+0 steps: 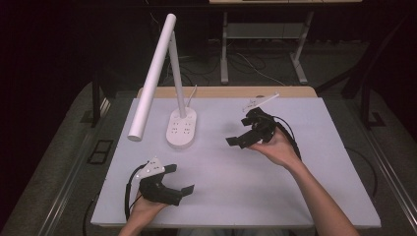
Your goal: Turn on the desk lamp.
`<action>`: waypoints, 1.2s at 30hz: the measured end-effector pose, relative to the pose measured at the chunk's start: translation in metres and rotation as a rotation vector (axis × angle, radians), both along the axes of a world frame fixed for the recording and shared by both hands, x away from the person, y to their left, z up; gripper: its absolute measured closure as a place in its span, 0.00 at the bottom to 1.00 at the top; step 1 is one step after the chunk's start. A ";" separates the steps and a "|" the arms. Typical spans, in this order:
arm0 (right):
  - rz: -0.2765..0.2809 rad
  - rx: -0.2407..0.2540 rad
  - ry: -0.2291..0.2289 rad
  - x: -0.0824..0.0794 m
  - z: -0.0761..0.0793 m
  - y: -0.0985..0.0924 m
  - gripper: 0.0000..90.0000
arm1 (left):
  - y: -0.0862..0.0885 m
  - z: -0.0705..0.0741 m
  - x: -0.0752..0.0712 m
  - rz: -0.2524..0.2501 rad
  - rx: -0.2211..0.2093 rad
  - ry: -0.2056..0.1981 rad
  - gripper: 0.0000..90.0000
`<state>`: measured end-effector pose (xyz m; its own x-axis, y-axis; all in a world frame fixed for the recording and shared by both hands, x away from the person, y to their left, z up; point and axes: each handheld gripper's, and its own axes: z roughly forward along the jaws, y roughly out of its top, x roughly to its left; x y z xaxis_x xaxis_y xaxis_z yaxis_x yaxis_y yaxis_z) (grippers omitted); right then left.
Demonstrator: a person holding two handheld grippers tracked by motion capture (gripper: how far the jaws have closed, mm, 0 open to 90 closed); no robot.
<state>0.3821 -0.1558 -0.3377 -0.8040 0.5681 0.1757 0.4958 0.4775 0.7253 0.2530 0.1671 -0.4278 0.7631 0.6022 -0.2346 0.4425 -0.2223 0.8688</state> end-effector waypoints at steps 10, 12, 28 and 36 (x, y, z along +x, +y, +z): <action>-0.002 -0.007 0.003 0.019 0.001 0.022 0.00 | -0.002 0.000 -0.001 -0.006 -0.006 0.002 0.00; 0.000 -0.007 -0.002 0.024 0.002 0.025 0.00 | -0.003 0.000 -0.001 -0.003 -0.011 0.002 0.00; -0.020 -0.033 0.010 0.062 0.002 0.053 0.00 | -0.004 -0.001 0.000 -0.009 -0.006 0.002 0.00; -0.013 -0.028 0.008 0.076 0.005 0.070 0.00 | -0.001 0.000 0.001 0.002 -0.009 -0.001 0.00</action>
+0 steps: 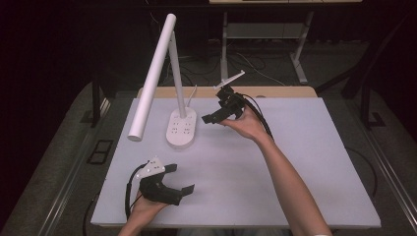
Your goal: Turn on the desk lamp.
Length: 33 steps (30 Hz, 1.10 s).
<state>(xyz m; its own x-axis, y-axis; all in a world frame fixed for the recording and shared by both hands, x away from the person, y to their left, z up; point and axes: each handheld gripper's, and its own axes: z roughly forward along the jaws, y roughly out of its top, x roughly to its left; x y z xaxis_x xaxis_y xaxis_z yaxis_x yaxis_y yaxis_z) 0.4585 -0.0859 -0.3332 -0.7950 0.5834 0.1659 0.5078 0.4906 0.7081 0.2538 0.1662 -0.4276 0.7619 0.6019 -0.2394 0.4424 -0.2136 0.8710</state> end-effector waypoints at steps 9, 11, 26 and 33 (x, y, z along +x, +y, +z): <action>0.003 0.012 0.007 0.015 -0.004 0.013 0.05 | 0.000 0.000 0.000 -0.006 -0.003 -0.002 0.00; -0.002 0.020 -0.001 0.018 -0.007 0.013 0.06 | 0.001 0.000 0.000 -0.005 -0.004 -0.002 0.00; 0.004 0.023 0.031 0.041 -0.024 0.036 0.44 | 0.001 0.001 -0.001 -0.014 -0.005 -0.002 0.00; -0.015 0.051 0.041 0.048 -0.032 0.046 0.56 | 0.001 0.001 -0.001 -0.013 -0.011 0.000 0.00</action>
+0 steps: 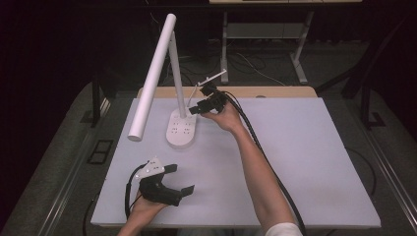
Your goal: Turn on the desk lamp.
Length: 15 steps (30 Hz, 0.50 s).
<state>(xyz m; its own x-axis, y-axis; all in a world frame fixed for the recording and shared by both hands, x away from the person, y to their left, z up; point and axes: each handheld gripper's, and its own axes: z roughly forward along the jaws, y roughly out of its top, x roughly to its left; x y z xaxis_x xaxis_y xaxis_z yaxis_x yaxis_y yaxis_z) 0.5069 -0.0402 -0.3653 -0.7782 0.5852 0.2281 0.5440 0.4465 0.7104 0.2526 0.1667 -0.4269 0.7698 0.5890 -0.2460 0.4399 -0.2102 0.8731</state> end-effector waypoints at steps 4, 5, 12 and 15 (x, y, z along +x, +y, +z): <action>-0.010 0.026 0.009 0.004 -0.005 0.004 0.65 | 0.000 0.000 0.000 0.001 -0.003 0.001 0.00; -0.012 0.035 0.012 0.005 -0.006 0.005 0.67 | 0.000 0.000 0.000 0.001 -0.003 0.001 0.00; -0.040 0.077 0.023 0.010 -0.016 0.008 0.79 | 0.001 0.000 0.000 0.001 -0.003 0.001 0.00; -0.054 0.098 0.024 0.013 -0.021 0.008 0.84 | 0.001 0.000 0.000 0.000 -0.004 0.001 0.00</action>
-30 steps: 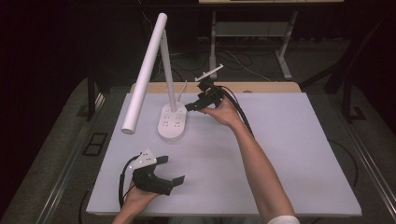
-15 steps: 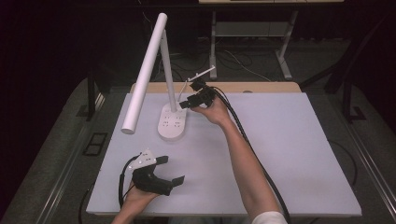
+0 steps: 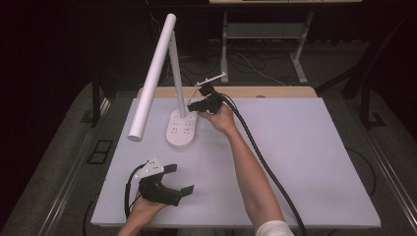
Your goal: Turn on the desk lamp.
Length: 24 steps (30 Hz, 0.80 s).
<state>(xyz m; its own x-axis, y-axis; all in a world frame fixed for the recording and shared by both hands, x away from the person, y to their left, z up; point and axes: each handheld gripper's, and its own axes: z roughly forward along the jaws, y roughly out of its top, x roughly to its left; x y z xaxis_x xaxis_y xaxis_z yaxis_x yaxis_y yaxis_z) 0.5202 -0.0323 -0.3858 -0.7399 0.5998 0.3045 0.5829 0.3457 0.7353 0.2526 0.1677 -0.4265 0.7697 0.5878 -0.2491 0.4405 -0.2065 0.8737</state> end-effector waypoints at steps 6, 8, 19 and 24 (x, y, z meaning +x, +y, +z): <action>-0.020 0.044 0.029 0.006 -0.010 -0.001 0.93 | 0.001 0.000 0.000 0.000 -0.002 -0.004 0.00; -0.022 0.043 0.031 0.007 -0.013 0.000 0.95 | 0.001 0.000 0.001 0.000 -0.002 -0.004 0.00; -0.031 0.051 0.060 0.013 -0.033 0.002 1.00 | 0.001 0.000 0.000 -0.005 -0.004 -0.001 0.00; -0.030 0.040 0.070 0.014 -0.042 0.007 1.00 | 0.002 0.000 0.000 -0.006 -0.001 -0.003 0.00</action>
